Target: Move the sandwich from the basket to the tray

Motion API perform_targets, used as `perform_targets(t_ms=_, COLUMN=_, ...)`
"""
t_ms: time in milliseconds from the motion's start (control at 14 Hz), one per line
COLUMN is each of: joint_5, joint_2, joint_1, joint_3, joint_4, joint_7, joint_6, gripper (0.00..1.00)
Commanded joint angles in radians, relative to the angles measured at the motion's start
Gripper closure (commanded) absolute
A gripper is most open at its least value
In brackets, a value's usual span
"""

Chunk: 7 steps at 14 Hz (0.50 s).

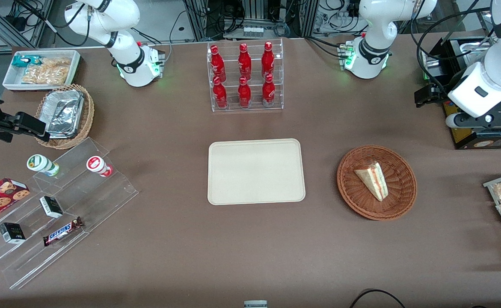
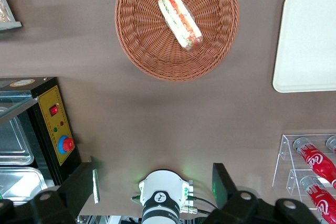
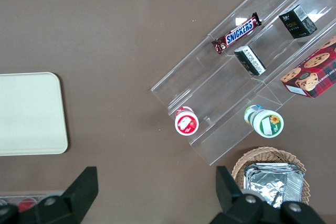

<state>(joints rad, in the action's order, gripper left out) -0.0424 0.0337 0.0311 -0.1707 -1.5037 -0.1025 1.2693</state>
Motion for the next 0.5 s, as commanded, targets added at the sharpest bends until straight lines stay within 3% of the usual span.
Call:
perform_targets(t_ms=0, joint_5=-0.001, joint_2=-0.006, joint_1=-0.008, joint_3=-0.001, joint_4=0.003, joint_7=-0.022, joint_6=0.001, gripper=0.00)
perform_targets(t_ms=429, joint_5=-0.008, joint_2=0.041, joint_1=-0.007, joint_3=-0.001, joint_4=0.016, joint_7=-0.020, joint_6=0.019, gripper=0.00)
